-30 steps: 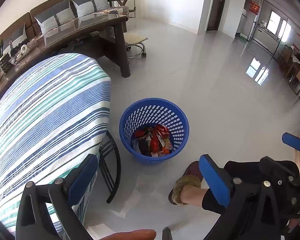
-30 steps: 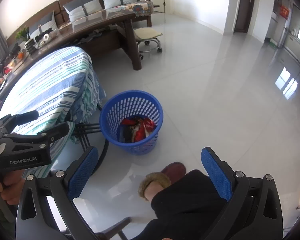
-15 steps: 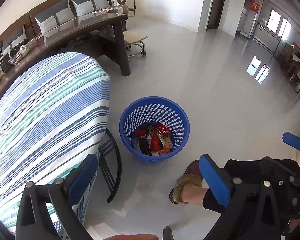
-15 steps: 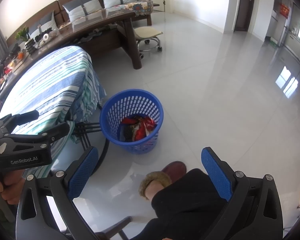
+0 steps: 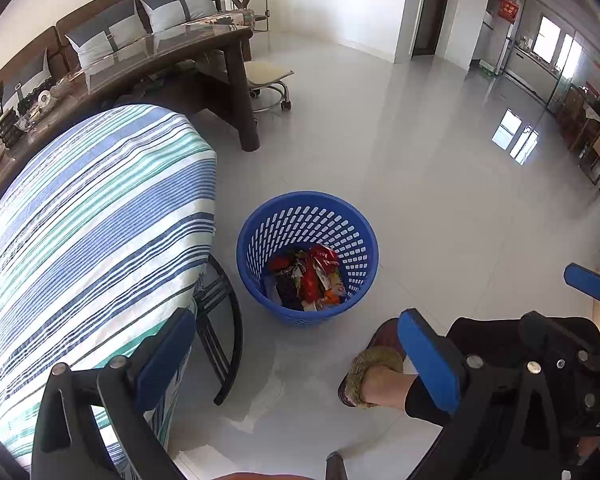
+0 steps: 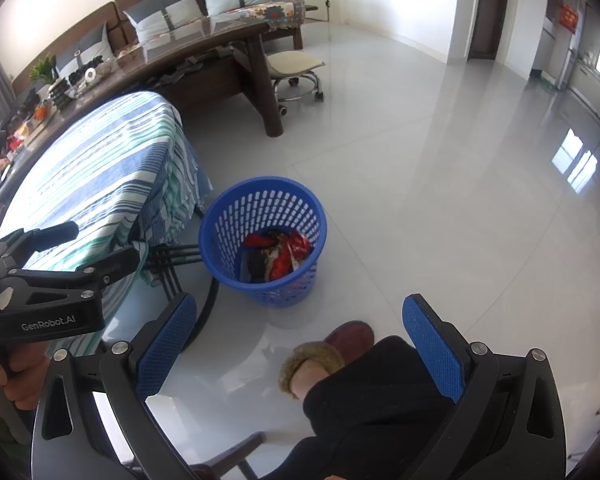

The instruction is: Collect trash

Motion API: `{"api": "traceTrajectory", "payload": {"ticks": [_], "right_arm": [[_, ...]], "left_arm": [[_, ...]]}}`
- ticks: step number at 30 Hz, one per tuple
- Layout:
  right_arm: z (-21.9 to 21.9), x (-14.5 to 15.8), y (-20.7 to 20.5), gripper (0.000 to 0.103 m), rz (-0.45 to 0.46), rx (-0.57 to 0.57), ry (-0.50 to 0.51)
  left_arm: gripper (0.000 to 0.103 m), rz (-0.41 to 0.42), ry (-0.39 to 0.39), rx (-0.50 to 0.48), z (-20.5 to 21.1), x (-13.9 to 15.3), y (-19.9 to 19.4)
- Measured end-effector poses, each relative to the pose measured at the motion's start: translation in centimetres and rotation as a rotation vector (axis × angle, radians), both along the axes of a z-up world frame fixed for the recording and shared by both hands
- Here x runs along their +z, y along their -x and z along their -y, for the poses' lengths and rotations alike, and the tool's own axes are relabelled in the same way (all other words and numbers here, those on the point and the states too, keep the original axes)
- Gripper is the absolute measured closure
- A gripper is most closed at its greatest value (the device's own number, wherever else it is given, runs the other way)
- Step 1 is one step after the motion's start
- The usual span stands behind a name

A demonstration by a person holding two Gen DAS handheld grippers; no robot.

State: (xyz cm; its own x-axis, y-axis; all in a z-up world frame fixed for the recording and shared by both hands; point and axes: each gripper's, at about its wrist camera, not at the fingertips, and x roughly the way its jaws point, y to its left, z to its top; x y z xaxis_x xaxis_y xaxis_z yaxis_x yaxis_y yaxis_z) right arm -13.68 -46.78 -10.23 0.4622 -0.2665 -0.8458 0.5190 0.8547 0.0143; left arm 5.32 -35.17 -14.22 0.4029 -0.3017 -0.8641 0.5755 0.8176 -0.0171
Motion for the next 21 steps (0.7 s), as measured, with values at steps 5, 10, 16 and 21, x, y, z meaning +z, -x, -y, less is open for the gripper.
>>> {"api": "traceTrajectory", "payload": {"ticks": [5,10,16,21], "right_arm": [[-0.03,-0.02,0.1,0.0,0.0,-0.003,-0.003],[0.14,-0.08,0.19,0.0,-0.001,-0.006,-0.006],[0.31,-0.41,0.33,0.0,-0.006,-0.013,-0.013],[0.46,-0.33,0.44,0.0,-0.004,-0.019,-0.016]], "left_arm": [[0.0,-0.001,-0.002,-0.001,0.05,0.0,0.03],[0.0,-0.004,-0.002,-0.003,0.11,-0.1,0.06],[0.0,-0.007,-0.009,-0.021,0.47,-0.37,0.22],[0.0,-0.001,-0.006,-0.025,0.56,-0.4,0.43]]}}
